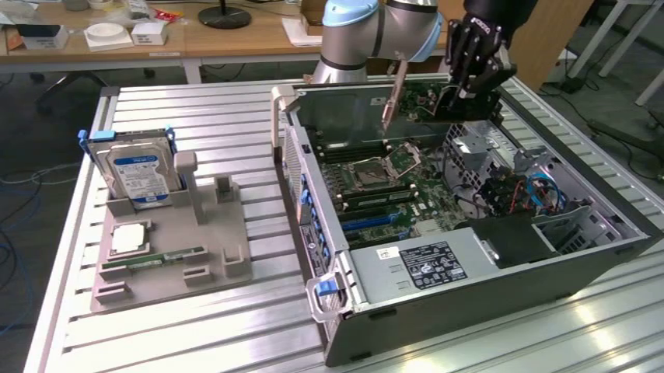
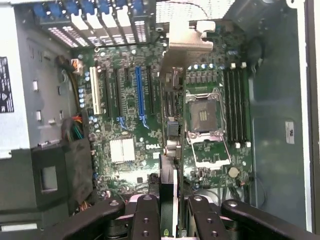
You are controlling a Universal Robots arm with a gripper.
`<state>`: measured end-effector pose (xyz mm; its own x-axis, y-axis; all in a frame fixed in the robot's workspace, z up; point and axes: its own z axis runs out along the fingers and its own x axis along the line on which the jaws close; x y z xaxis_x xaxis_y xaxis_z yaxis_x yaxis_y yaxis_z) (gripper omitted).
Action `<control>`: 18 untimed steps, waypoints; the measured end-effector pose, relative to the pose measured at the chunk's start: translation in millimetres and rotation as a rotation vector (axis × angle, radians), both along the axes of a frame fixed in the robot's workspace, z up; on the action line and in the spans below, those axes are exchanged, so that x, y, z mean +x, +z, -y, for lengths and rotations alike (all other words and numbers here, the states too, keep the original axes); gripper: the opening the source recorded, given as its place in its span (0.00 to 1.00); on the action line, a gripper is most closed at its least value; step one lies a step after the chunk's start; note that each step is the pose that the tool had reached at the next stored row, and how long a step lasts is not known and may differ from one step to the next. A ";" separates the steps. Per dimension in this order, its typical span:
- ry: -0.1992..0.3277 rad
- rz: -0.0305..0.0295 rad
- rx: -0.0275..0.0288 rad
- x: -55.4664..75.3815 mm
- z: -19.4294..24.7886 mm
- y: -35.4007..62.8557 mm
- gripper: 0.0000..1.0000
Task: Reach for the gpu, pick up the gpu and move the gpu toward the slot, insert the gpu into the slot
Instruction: 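Insert the gpu into the slot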
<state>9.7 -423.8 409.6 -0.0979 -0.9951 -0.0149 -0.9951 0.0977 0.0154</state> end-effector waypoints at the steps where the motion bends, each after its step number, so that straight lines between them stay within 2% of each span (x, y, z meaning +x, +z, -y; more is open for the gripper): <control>1: 0.005 0.0006 0.0002 -0.5 0.6 -1.3 0.27; 5: 0.007 0.0032 0.0002 -10.7 1.8 -6.8 0.27; 10: 0.008 0.0207 0.0002 -19.3 3.2 -11.4 0.27; 12: 0.014 0.0220 0.0003 -20.6 4.2 -14.1 0.27; 17: 0.088 0.0219 0.0010 -21.7 4.2 -21.6 0.27; 18: 0.088 0.0217 0.0030 -24.3 4.0 -22.6 0.27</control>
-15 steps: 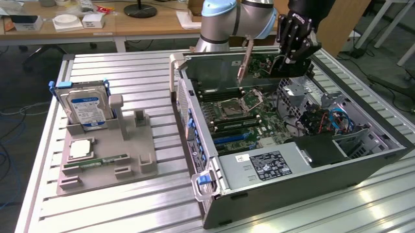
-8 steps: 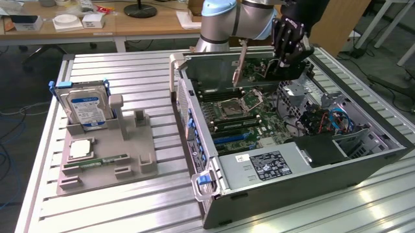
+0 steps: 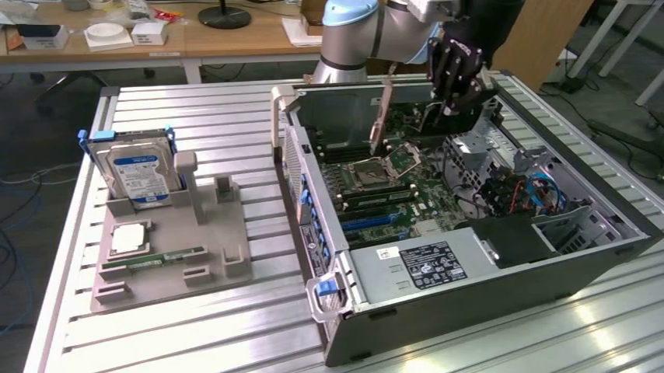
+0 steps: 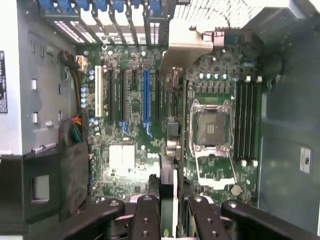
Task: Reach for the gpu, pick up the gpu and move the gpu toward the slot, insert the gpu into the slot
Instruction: 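Insert the gpu into the slot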
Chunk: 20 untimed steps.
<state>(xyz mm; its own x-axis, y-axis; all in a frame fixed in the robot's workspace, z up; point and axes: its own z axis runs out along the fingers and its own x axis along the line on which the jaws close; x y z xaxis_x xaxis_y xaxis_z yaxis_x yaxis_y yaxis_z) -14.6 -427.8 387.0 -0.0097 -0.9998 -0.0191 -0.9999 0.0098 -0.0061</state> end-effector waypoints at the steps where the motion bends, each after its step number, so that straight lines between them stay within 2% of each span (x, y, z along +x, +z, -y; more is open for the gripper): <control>1: 0.000 0.0002 0.0003 -3.8 -0.2 -0.9 0.27; 7: -0.003 0.0002 0.0005 -5.8 0.0 -11.9 0.27; 10: -0.007 0.0030 0.0005 -6.9 0.0 -15.8 0.27; 16: -0.022 0.0035 -0.0002 -19.3 0.1 -22.6 0.27; 18: -0.022 0.0034 -0.0010 -19.9 1.9 -23.3 0.27; 20: -0.022 0.0036 -0.0010 -20.1 7.1 -23.9 0.27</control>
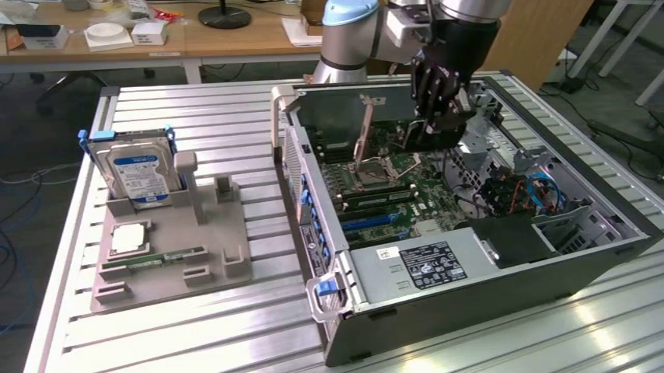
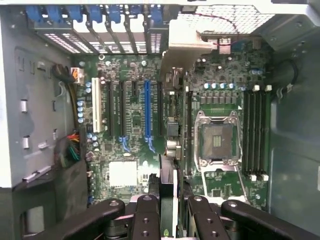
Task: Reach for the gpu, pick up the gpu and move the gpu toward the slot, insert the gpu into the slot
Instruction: 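Insert the gpu into the slot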
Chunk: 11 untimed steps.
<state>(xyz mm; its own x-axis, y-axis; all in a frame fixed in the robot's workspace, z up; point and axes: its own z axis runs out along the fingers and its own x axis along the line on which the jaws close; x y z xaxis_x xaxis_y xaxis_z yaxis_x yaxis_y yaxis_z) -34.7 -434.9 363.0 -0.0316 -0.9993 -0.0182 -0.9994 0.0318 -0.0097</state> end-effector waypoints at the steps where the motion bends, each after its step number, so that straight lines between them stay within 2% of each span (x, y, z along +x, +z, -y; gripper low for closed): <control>1: 0.000 -0.0001 -0.0001 0.0 2.0 -0.5 0.27; 7: 0.010 0.0000 0.0000 -7.8 4.8 -10.2 0.27; 11: 0.024 0.0000 0.0003 -10.3 9.0 -14.2 0.27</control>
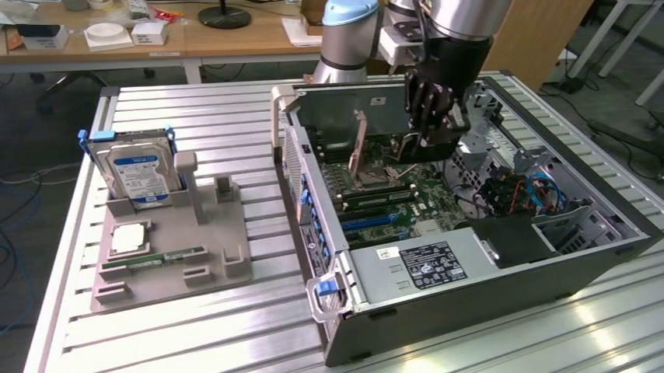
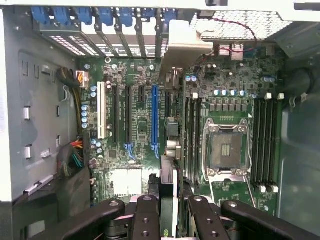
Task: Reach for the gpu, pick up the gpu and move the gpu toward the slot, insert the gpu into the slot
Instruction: 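Insert the gpu into the slot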
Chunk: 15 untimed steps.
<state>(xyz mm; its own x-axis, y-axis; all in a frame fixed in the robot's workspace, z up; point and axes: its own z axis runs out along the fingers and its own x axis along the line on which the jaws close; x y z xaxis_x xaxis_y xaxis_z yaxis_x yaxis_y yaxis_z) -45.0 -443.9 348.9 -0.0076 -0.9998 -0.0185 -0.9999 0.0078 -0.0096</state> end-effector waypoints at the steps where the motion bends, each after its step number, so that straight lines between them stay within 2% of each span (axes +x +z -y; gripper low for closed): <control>1: 0.002 0.0000 0.0002 -1.5 0.6 -1.0 0.27; 5: 0.007 0.0000 -0.0001 -11.2 1.2 -4.6 0.27; 7: 0.010 -0.0001 -0.0028 -12.7 1.3 -5.1 0.27; 15: 0.008 0.0005 -0.0030 -16.6 3.2 -19.0 0.27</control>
<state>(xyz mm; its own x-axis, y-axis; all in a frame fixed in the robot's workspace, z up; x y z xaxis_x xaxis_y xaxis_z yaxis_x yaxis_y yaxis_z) -61.6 -447.1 329.8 0.0001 -0.9999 -0.0155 -0.9999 0.0001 -0.0101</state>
